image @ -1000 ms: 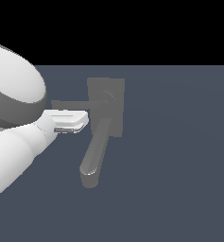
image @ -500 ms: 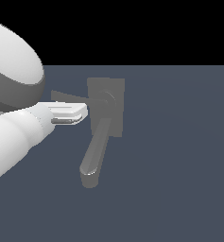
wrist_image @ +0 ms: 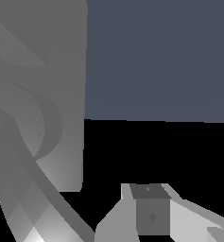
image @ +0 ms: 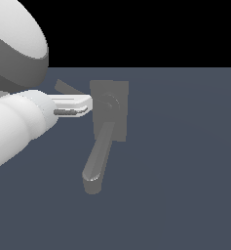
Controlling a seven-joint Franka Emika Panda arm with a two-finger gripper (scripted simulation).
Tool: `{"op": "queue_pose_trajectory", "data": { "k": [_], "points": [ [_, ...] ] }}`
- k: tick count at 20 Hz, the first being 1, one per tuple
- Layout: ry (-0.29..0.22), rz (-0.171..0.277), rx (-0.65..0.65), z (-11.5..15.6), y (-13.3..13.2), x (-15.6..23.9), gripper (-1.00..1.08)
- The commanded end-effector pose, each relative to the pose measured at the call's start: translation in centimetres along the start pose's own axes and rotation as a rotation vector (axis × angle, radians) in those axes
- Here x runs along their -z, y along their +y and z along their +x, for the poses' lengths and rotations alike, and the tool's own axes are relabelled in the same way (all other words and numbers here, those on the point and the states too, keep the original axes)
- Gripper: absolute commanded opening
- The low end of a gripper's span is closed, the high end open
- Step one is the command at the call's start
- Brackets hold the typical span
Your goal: Turn on the faucet by rotating a designated handle.
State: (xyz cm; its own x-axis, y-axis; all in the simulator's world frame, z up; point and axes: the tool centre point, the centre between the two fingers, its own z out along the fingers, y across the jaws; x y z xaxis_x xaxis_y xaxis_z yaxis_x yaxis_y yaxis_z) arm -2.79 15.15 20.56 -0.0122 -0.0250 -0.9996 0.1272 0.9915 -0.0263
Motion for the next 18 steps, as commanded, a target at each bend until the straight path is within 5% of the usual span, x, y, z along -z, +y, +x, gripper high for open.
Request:
{"op": "queue_pose_trajectory", "data": {
  "k": [1, 18],
  "points": [
    [-0.005, -0.002, -0.002, -1.1, -0.2, 0.0, -1.00],
    [0.001, 0.000, -0.001, -4.5, -2.8, 0.1, -1.00]
  ]
}}
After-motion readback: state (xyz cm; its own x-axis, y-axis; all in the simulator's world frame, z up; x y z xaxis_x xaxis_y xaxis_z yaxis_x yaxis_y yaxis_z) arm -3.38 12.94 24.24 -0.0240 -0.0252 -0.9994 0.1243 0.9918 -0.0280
